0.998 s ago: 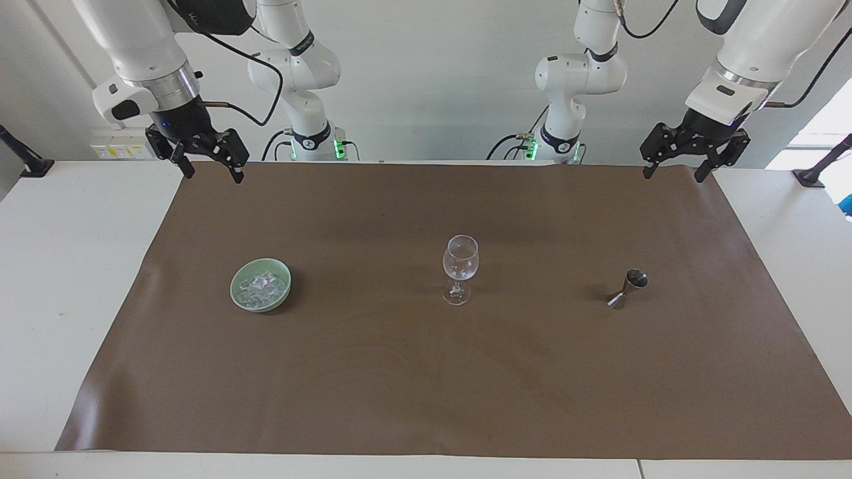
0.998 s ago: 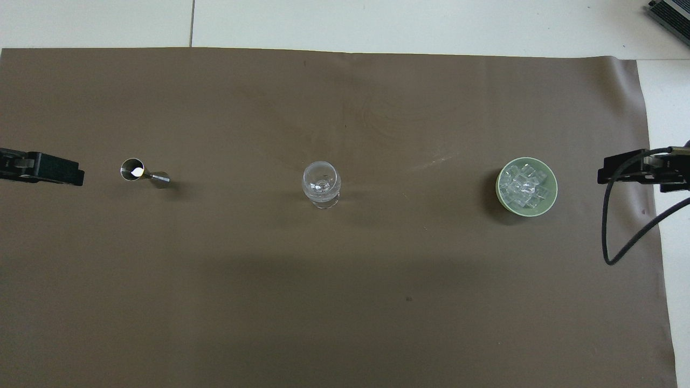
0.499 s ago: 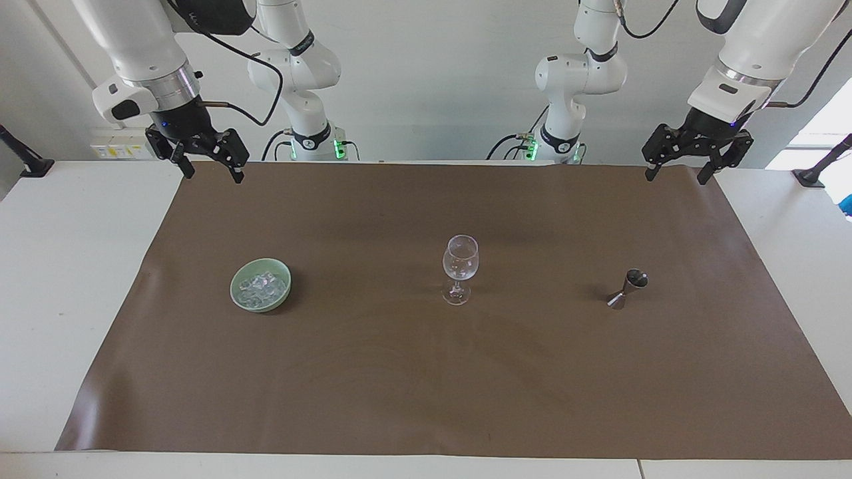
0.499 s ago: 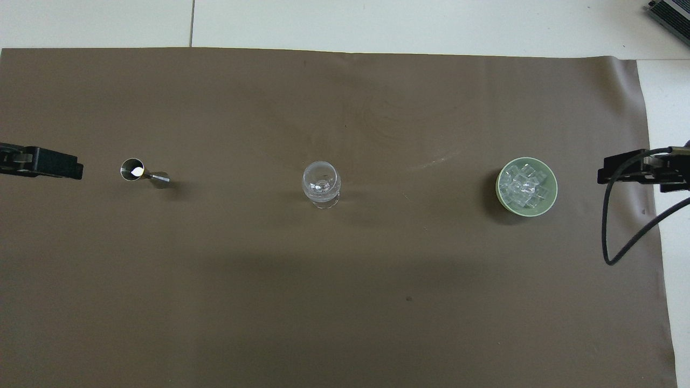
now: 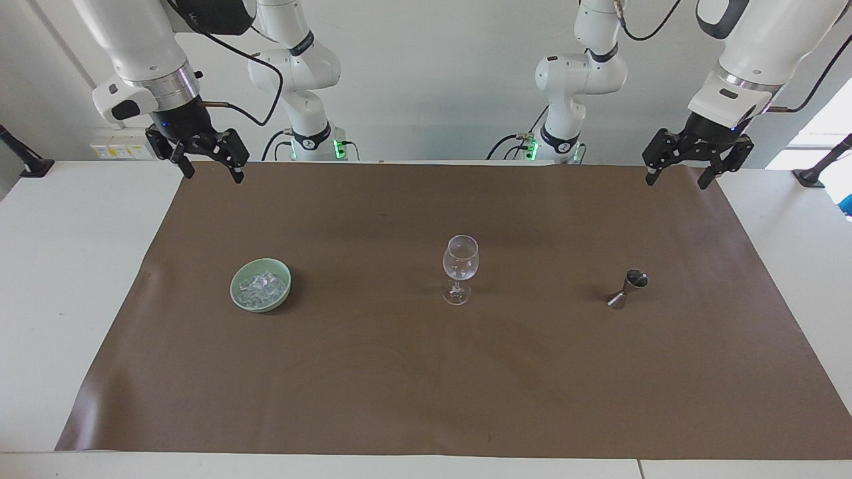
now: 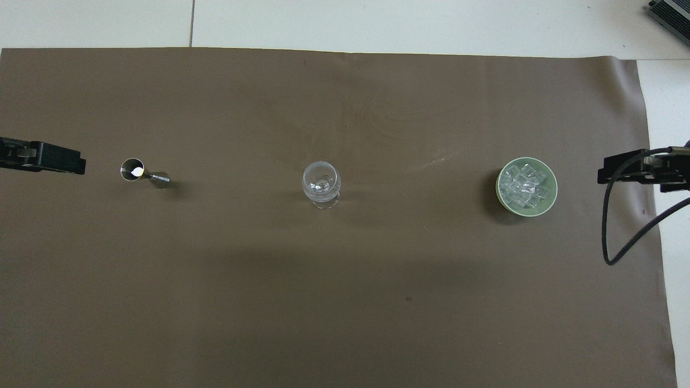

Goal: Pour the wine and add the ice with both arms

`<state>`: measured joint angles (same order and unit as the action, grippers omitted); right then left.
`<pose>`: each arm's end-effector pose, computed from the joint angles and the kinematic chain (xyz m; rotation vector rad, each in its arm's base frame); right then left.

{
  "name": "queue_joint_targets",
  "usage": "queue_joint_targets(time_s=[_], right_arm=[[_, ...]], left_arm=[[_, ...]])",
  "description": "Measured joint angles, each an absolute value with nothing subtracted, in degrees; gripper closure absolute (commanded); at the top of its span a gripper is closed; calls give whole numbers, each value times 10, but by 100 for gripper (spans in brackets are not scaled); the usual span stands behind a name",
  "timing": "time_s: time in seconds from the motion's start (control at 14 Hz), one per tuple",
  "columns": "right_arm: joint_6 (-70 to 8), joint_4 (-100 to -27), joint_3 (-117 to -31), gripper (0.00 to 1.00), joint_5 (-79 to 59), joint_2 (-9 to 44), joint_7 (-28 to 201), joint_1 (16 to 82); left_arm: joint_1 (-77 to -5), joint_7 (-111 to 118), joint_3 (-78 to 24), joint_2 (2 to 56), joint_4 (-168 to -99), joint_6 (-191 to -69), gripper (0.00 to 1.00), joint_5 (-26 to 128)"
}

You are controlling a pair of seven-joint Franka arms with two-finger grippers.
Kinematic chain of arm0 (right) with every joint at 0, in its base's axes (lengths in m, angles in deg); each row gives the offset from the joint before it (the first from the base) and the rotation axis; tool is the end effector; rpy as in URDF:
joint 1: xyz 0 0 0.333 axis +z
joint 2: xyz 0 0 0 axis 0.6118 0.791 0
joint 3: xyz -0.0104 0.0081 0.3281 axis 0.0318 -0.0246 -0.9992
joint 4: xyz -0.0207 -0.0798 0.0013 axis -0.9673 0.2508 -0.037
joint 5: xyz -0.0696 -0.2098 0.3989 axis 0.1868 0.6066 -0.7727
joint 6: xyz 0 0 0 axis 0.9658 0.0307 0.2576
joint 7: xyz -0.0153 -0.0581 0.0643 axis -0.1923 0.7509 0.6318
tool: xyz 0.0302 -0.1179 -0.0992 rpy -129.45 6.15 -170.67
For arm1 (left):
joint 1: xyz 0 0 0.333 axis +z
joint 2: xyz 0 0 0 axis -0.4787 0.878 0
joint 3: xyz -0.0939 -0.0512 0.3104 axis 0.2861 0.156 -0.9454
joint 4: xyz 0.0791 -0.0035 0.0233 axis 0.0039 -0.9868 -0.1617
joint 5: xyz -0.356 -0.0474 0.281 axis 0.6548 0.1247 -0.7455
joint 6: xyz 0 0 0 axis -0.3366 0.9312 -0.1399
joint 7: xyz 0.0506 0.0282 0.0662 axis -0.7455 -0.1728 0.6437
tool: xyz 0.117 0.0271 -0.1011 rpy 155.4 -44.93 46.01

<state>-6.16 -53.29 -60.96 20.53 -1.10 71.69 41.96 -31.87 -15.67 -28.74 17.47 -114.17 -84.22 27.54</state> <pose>0.6050 -0.0184 0.5931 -3.1235 0.2314 -0.0557 0.6167 -0.0498 0.6087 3.1083 -0.2120 0.1131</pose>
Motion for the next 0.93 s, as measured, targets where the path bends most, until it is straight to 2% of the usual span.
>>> queue_joint_targets(time_s=[0.21,0.71,0.93], right_arm=[[-62,-533,-610,0,205,-11,717,420],[-62,-533,-610,0,205,-11,717,420],[-62,-533,-610,0,205,-11,717,420]], left_arm=[[-319,-157,-288,209,-1110,-843,0,275],[-318,-157,-289,334,-983,-843,0,271],[-318,-157,-289,366,-960,-854,0,271]])
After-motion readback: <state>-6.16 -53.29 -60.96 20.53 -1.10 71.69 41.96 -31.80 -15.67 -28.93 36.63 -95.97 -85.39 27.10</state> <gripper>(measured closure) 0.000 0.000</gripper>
